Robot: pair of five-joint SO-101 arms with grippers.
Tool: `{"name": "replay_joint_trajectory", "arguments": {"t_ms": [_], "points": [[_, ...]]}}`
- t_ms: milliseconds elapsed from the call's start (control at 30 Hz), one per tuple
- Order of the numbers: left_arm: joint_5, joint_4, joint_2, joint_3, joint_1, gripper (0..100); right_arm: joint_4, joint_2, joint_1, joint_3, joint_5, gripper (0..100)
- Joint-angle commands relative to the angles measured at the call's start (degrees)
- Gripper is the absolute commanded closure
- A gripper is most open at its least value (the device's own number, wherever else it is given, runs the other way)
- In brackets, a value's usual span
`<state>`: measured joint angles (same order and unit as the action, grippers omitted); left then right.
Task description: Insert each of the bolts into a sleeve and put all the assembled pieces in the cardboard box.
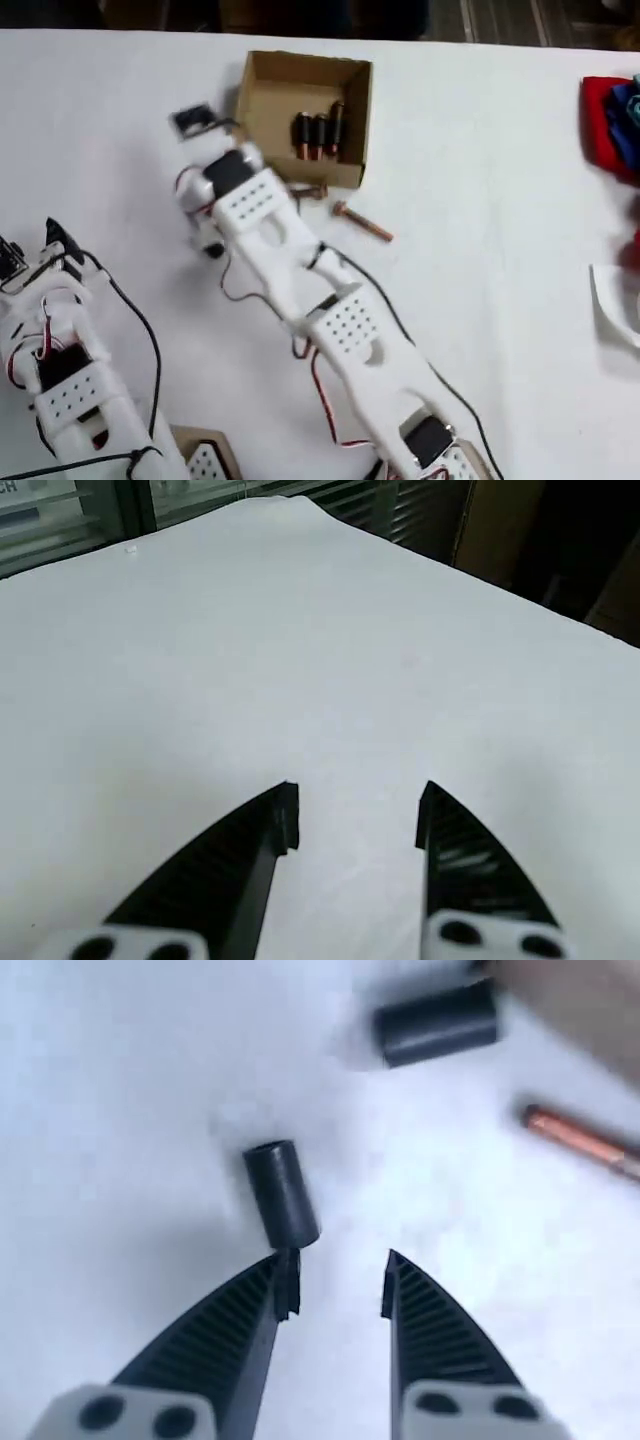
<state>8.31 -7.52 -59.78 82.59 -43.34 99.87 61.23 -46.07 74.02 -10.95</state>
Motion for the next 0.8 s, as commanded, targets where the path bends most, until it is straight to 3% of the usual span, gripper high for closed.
{"name": "replay_joint_trajectory", "arguments": {"t_ms": [0,267,667,767], "points": [[0.26,1.23,-0.88,-2.59,-0.26,79,-1.45,-4.00,-1.71,-1.85,0.35,87.2],[0.26,0.97,-0.88,-2.51,-0.26,79,-11.21,-0.40,-2.42,-2.11,0.35,87.2],[0.26,0.97,-0.88,-2.51,-0.26,79,-15.16,6.20,-2.15,-1.93,0.35,87.7],[0.26,0.88,-0.88,-2.51,-0.26,79,-17.10,6.90,-2.07,-1.93,0.35,93.6]]}}
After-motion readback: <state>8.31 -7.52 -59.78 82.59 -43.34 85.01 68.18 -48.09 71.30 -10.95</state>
